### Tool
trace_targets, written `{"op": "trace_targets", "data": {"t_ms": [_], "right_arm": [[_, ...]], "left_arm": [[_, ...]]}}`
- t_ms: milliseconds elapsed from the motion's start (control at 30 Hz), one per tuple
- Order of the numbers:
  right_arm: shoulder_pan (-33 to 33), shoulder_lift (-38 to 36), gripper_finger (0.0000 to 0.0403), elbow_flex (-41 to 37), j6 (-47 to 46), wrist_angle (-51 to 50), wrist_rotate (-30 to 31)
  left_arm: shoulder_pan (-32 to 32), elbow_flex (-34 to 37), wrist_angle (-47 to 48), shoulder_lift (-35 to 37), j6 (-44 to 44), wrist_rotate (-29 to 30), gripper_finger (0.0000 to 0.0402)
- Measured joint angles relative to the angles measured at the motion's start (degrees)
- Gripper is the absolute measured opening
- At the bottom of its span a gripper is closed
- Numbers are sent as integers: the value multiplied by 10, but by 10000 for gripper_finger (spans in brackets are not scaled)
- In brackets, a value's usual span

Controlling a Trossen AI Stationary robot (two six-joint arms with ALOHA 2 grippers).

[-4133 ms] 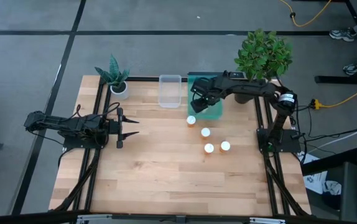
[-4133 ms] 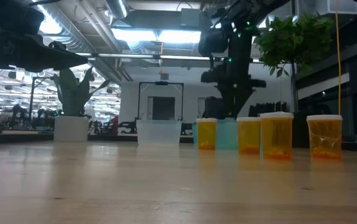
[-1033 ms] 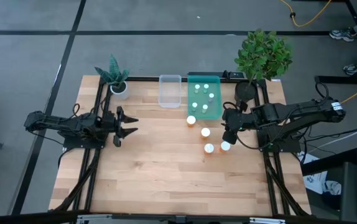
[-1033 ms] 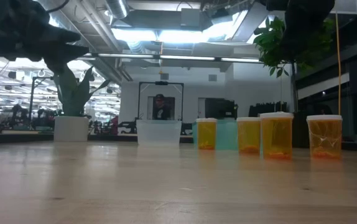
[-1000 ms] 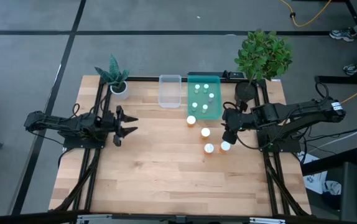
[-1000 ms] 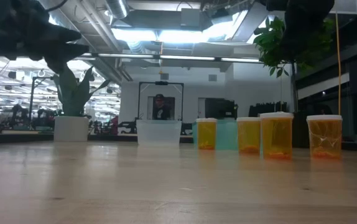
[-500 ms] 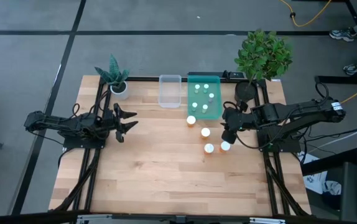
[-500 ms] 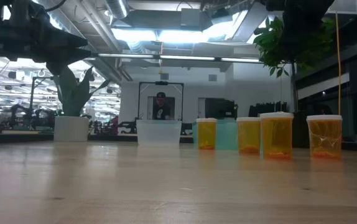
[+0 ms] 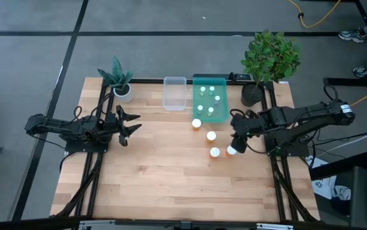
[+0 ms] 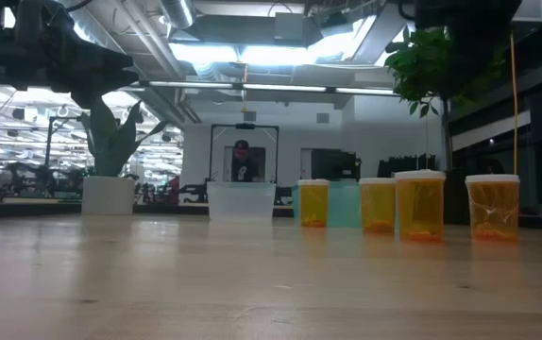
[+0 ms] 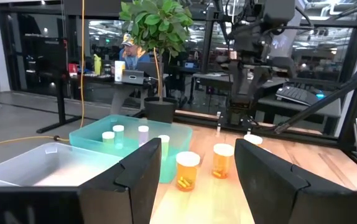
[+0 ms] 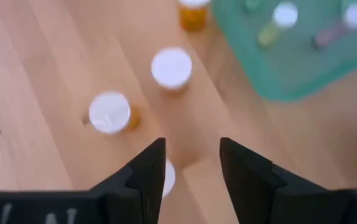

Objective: Pick and place medicine bottles into bin by pill shape (circle, oval)
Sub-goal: Move the orange capsule bottles to the center of the table

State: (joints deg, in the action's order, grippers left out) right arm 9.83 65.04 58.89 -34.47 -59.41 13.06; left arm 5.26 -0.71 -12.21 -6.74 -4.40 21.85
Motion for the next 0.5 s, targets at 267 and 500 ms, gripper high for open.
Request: {"op": "trace_targets", "data": {"t_ms": [267,500], "right_arm": [[78,1,154,-58,-119,-8,-3],[160,2,154,-150,-310,1,-42]], "left_arm": [[0,0,2,0,-1,0,195],[0,0,2,0,0,0,195]]}}
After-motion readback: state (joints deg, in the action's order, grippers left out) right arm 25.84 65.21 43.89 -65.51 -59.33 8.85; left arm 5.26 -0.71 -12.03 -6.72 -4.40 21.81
